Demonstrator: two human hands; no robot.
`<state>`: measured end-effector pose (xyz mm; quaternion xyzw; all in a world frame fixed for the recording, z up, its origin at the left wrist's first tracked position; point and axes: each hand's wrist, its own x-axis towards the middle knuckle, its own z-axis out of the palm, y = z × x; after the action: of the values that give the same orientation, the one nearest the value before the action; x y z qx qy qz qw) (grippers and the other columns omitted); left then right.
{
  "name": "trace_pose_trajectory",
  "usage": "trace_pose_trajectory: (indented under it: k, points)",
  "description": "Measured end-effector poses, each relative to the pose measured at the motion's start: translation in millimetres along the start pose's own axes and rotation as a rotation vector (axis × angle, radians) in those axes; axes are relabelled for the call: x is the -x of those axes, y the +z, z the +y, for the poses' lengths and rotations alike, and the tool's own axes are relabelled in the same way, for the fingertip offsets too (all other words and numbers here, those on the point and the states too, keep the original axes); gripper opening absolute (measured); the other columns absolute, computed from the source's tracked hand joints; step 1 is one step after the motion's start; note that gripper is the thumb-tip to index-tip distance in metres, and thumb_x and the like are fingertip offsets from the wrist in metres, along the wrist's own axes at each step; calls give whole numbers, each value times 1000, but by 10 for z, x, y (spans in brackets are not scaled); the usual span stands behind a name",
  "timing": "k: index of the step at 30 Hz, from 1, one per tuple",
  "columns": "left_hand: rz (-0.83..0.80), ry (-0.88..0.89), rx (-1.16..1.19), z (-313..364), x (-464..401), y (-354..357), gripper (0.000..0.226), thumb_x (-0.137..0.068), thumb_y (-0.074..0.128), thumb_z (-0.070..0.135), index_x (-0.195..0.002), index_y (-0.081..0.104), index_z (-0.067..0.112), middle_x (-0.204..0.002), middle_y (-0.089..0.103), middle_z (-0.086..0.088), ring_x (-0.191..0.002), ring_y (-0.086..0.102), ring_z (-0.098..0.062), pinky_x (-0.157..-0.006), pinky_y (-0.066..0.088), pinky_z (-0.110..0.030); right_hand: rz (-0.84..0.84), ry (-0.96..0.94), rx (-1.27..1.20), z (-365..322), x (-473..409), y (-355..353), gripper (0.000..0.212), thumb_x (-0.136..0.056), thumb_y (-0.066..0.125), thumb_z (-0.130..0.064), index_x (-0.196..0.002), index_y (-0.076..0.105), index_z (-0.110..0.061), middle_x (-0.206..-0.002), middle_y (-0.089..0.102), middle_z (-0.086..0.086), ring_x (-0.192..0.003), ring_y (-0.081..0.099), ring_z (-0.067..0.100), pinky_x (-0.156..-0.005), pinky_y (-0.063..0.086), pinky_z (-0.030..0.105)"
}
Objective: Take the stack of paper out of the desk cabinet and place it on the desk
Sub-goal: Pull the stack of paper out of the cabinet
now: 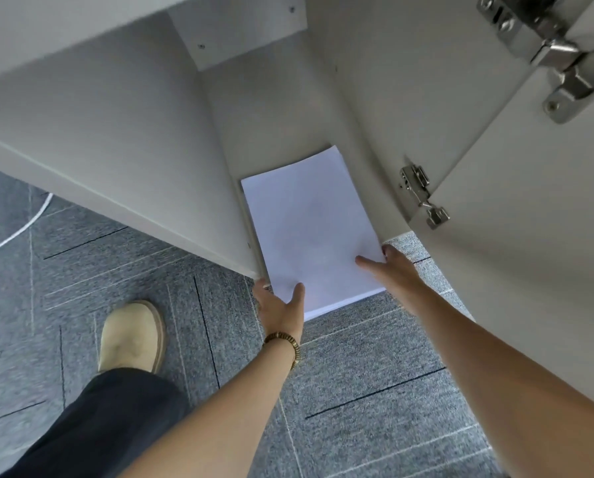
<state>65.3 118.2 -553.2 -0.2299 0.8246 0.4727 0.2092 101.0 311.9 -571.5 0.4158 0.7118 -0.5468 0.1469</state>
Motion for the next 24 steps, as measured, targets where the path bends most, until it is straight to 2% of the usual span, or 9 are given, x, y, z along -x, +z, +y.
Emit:
trace_pose_trajectory:
  k: [2, 5, 8, 10, 12, 15, 17, 20, 24]
  points:
    - [27, -9, 7, 24, -45, -2, 55, -86, 73, 20, -131, 43, 8, -112, 63, -9, -95, 64, -28, -80, 49, -28, -6, 7, -38, 18, -66, 19, 57, -75, 75, -43, -123, 63, -15, -118, 71, 5, -107, 67, 28, -97, 53, 46]
    - [-15, -56, 36, 64, -144, -2, 43, -83, 73, 20, -119, 54, 8, -107, 68, -4, -98, 67, -28, -82, 52, -33, -31, 21, -82, 2, -102, 14, 52, -79, 77, -33, -124, 63, -10, -120, 71, 7, -108, 66, 27, -97, 52, 42]
    - [-107, -136, 170, 162, -169, -42, 34, -84, 68, 10, -118, 60, 9, -113, 69, -5, -98, 64, -24, -92, 53, -41, -100, 0, -115, -35, -55, -14, 49, -85, 76, -25, -128, 60, -9, -119, 69, 6, -107, 65, 25, -89, 48, 36]
    - [-164, -166, 217, 212, -156, -96, 36, -86, 67, 8, -121, 63, 12, -114, 68, -1, -105, 61, -22, -101, 48, -42, -105, -28, -154, -72, 8, -41, 53, -85, 76, -21, -132, 54, -11, -119, 67, 3, -107, 63, 24, -93, 48, 37]
    - [-196, -179, 222, 256, -112, -180, 37, -89, 67, 11, -126, 60, 15, -120, 64, 3, -112, 55, -19, -104, 39, -37, -92, -60, -187, -131, 80, -73, 52, -83, 78, -19, -128, 52, -15, -119, 66, 1, -108, 64, 23, -97, 49, 39]
    - [-241, -207, 203, 310, 16, -308, 48, -93, 66, 21, -138, 50, 13, -142, 53, 1, -133, 46, -24, -114, 32, -48, -116, -89, -234, -244, 267, -135, 45, -83, 78, -19, -121, 54, -18, -115, 68, 1, -107, 67, 22, -94, 52, 39]
    - [-265, -175, 184, 381, 169, -405, 50, -94, 64, 22, -140, 48, 12, -145, 52, -2, -136, 44, -26, -114, 30, -49, -131, -93, -277, -312, 444, -193, 45, -84, 78, -18, -122, 54, -16, -115, 70, 5, -106, 69, 23, -94, 55, 41]
    - [-319, -134, 173, 452, 434, -611, 41, -95, 63, 17, -134, 52, 13, -138, 58, -5, -128, 53, -26, -112, 36, -47, -133, -77, -321, -380, 829, -297, 47, -84, 78, -21, -123, 54, -15, -118, 70, 9, -106, 69, 26, -94, 56, 42]
    - [-422, -92, 98, 544, 964, -987, 26, -96, 62, 13, -118, 59, 25, -123, 66, -3, -113, 62, -25, -104, 47, -50, -84, -21, -367, -274, 1636, -396, 61, -77, 82, -31, -129, 51, -24, -121, 68, 2, -109, 66, 27, -94, 56, 50]
